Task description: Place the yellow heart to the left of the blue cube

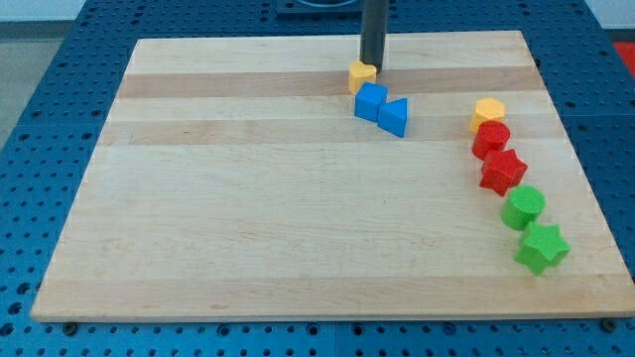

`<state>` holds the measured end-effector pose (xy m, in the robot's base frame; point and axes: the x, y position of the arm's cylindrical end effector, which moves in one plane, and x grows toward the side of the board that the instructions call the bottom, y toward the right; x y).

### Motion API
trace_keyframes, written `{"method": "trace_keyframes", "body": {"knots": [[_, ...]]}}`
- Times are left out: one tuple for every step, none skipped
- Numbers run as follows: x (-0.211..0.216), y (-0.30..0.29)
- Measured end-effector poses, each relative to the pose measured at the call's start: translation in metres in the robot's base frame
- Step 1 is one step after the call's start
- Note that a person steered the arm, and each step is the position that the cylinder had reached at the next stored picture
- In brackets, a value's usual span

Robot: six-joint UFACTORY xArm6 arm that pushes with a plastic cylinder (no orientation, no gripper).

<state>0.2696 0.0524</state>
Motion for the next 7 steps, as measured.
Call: {"method": "trace_keyframes", "body": {"knots": [[0.000,-0.010],[0.002,-0.015],[0.006,-0.015],[0.010,-0.017],[0.013,-0.019],[0.018,-0.024],[0.020,-0.030]]}}
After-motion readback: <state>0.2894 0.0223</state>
